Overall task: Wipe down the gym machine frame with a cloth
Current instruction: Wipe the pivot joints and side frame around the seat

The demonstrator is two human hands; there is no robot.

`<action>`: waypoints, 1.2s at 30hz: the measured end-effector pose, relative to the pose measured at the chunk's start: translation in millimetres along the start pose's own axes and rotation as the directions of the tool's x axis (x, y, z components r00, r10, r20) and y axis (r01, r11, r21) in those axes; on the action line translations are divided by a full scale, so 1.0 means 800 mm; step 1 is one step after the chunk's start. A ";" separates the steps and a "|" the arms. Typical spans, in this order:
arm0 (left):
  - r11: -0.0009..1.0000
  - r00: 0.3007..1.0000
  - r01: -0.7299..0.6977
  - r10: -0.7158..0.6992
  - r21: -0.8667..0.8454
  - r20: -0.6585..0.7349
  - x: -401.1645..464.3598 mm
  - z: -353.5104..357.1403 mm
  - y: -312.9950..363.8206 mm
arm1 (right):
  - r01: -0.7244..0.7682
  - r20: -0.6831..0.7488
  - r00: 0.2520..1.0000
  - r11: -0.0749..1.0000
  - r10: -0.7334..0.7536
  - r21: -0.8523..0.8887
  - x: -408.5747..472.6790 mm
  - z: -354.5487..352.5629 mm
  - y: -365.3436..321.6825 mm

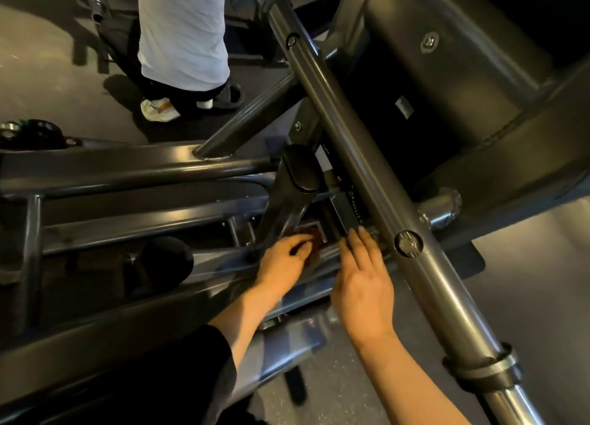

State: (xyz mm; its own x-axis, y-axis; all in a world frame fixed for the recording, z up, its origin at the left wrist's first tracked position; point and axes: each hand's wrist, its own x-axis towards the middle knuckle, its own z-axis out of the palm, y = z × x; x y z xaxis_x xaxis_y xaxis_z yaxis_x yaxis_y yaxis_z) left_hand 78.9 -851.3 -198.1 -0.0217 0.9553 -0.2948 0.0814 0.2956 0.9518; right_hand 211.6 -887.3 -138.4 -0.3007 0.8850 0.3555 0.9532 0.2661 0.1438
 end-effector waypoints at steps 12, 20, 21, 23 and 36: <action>0.989 0.923 -0.133 0.149 -0.068 0.355 0.054 0.026 0.049 | 0.030 -0.053 0.998 0.999 -0.029 0.031 -0.001 0.007 0.004; 0.985 0.981 -0.163 0.154 0.063 0.118 0.011 -0.020 -0.035 | -0.023 -0.044 0.999 0.987 0.031 0.161 -0.004 0.004 0.003; 0.983 0.986 -0.157 0.150 0.091 0.075 0.001 -0.025 -0.044 | -0.038 -0.036 0.998 0.980 0.046 0.195 -0.004 0.003 0.003; 0.985 0.993 -0.120 0.121 0.122 0.002 -0.022 -0.030 -0.055 | -0.054 -0.018 0.998 0.964 0.061 0.262 -0.009 0.002 0.001; 0.989 0.993 0.116 -0.117 -0.095 -0.005 -0.149 0.045 -0.090 | -0.665 0.873 0.419 -0.569 0.251 0.483 -0.107 0.034 -0.071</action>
State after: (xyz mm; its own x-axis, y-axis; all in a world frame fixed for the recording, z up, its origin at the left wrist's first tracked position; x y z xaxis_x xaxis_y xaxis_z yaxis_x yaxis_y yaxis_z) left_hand 111.3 -986.4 -234.9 -0.0360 0.9143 -0.4033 -0.0165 0.4030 0.9150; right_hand 184.3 -967.4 -202.2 0.1421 0.7708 -0.6210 -0.3270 -0.5556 -0.7644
